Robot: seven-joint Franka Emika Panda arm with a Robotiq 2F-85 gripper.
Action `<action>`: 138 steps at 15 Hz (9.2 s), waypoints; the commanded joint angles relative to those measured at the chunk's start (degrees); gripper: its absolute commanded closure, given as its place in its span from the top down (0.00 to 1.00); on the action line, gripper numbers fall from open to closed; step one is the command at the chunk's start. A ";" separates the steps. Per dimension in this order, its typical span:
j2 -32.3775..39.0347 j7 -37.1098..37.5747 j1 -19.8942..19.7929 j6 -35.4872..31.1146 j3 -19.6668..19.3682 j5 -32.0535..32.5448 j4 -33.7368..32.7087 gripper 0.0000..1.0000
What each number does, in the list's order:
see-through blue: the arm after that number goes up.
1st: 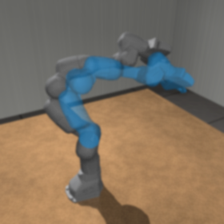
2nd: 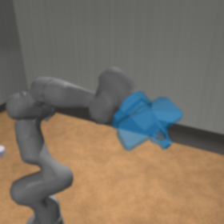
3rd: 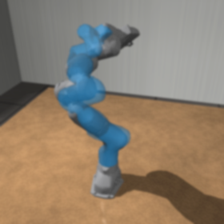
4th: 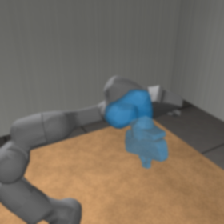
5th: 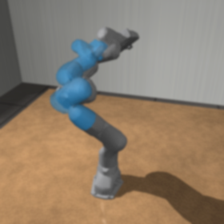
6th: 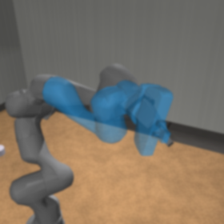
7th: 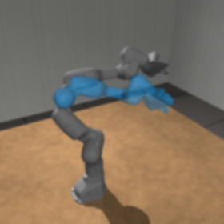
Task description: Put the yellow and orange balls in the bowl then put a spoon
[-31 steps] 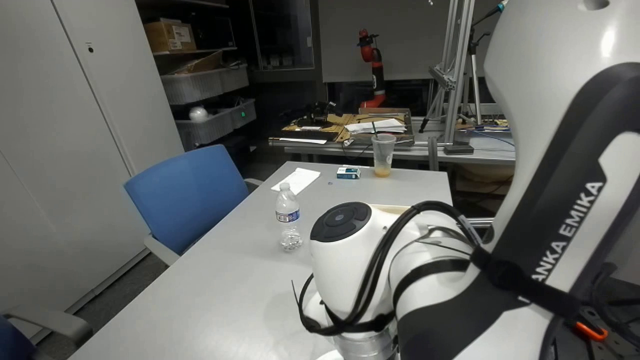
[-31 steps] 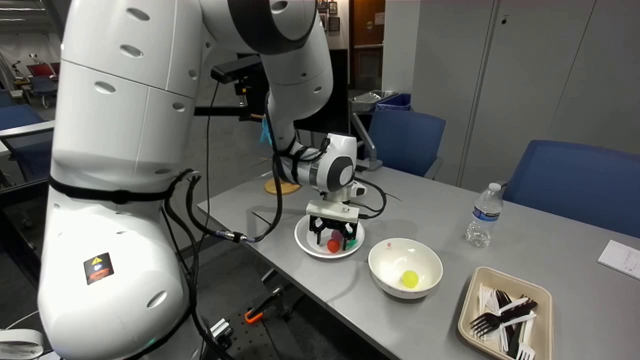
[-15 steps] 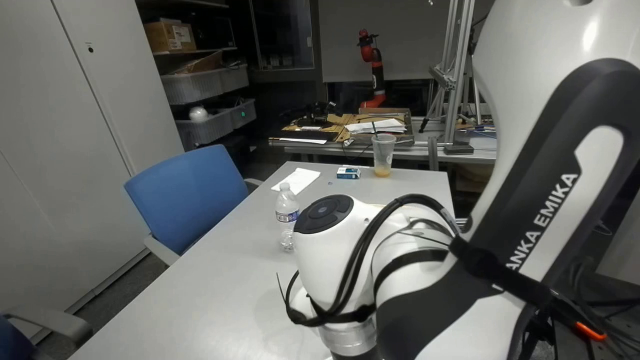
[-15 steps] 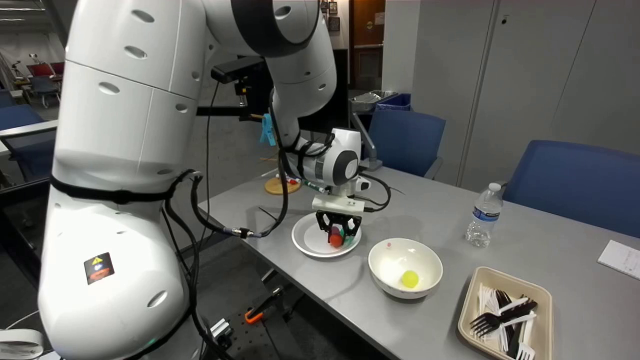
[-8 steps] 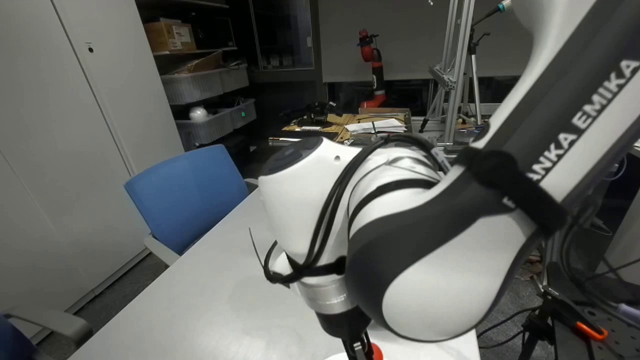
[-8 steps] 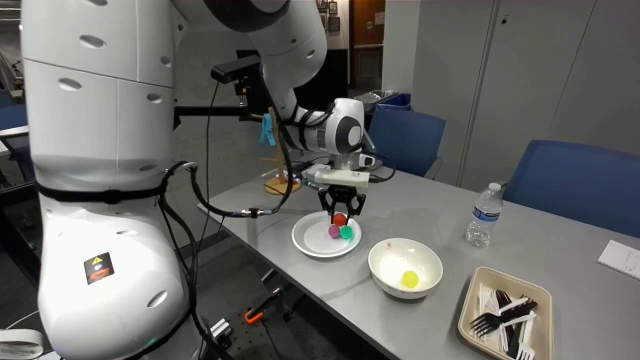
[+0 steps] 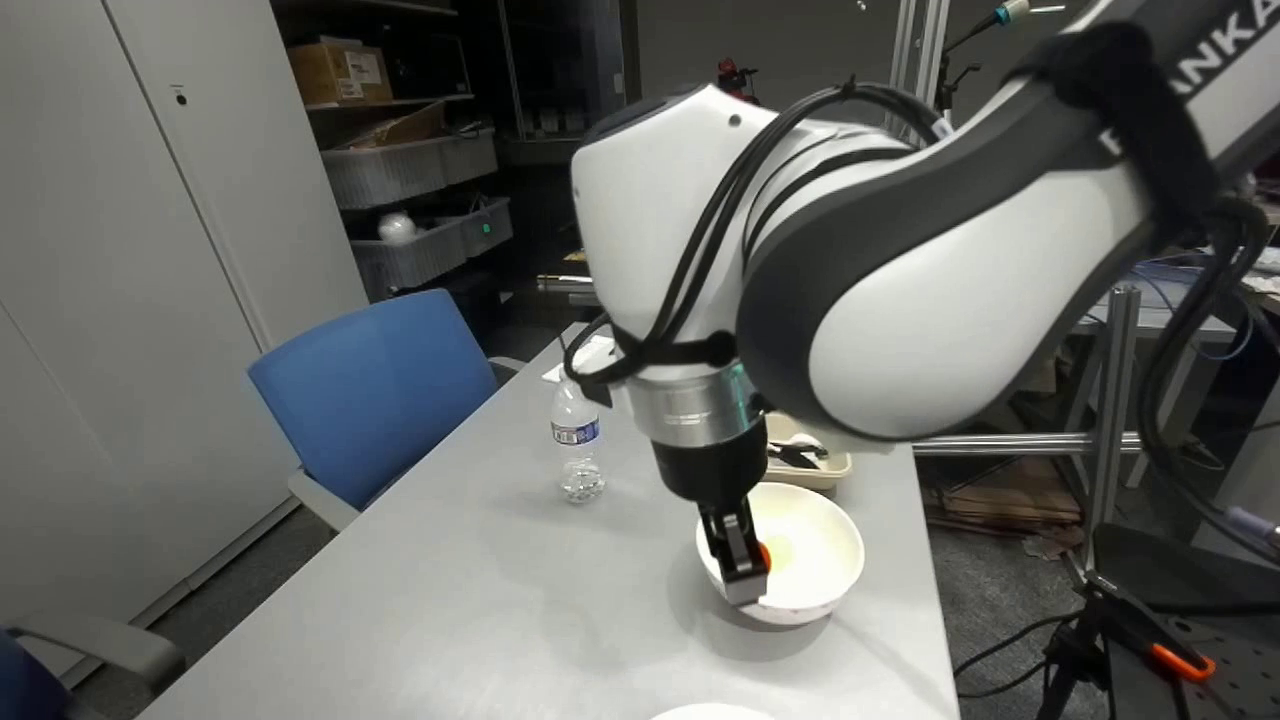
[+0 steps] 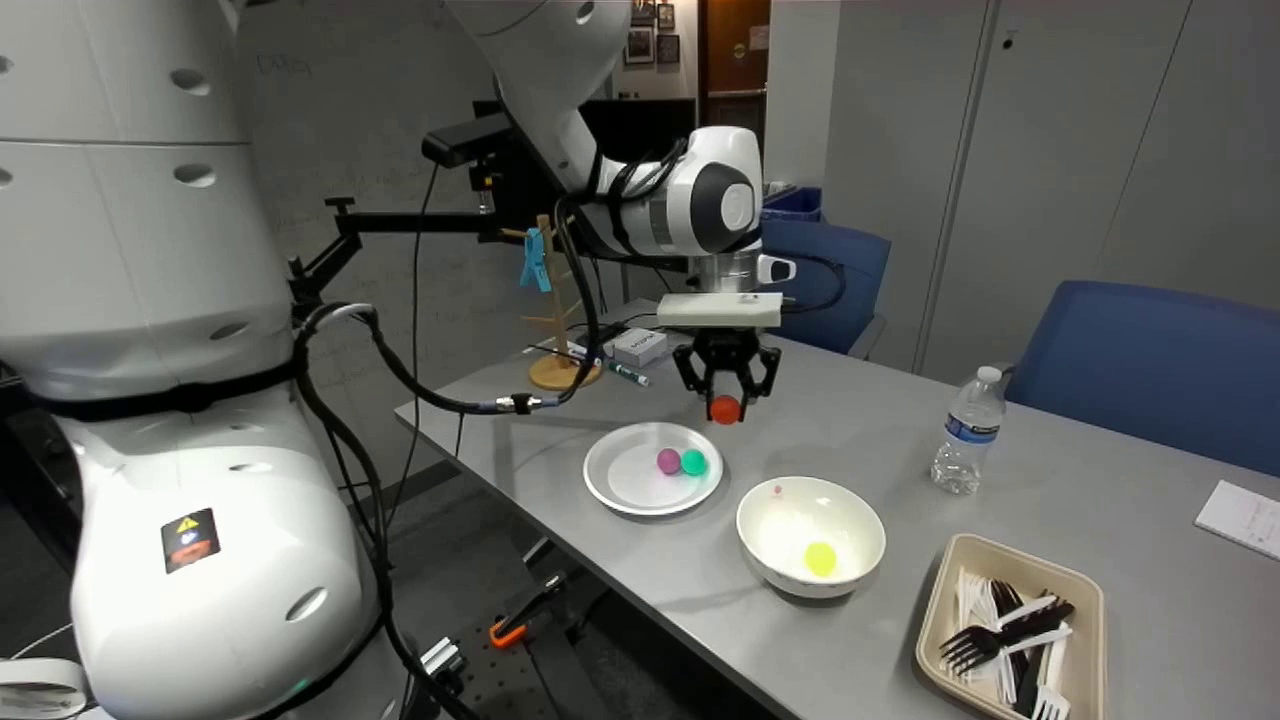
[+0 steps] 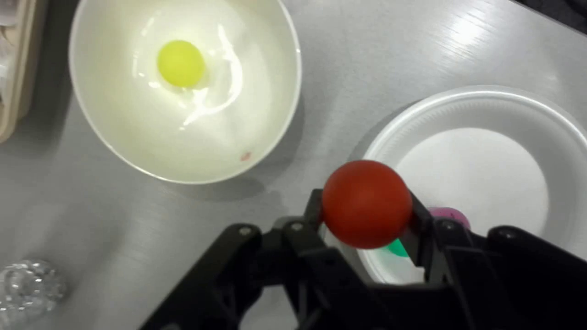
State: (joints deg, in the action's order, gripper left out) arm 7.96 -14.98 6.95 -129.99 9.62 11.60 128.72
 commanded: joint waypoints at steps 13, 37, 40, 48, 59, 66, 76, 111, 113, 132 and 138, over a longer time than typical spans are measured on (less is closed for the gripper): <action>-6.06 1.12 -6.75 -19.34 -9.63 7.04 14.69 0.16; 16.88 -0.45 -11.89 -34.60 -11.51 4.50 7.82 1.00; 15.74 0.02 -11.07 -32.04 -10.40 4.02 6.50 1.00; 9.29 -0.37 -9.49 -16.33 -5.40 -1.37 2.21 1.00; 1.80 0.26 -6.66 -4.98 -5.45 -1.91 -0.13 1.00; -0.43 -0.34 -6.42 -3.05 -5.10 -2.83 0.01 1.00; -0.71 -0.98 -10.19 -3.81 -9.40 -6.71 -0.44 1.00; 25.62 1.18 -21.23 -16.32 -14.52 -11.64 -20.42 0.99; 27.71 1.23 -21.36 -16.27 -14.46 -11.41 -22.66 0.98; 35.44 2.03 -21.53 -14.83 -13.53 -11.54 -30.60 0.06; 35.38 2.51 -21.44 -14.71 -13.64 -11.41 -30.73 0.02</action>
State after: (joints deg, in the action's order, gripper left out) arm 41.95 -13.09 -13.98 -145.64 -4.64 0.85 100.08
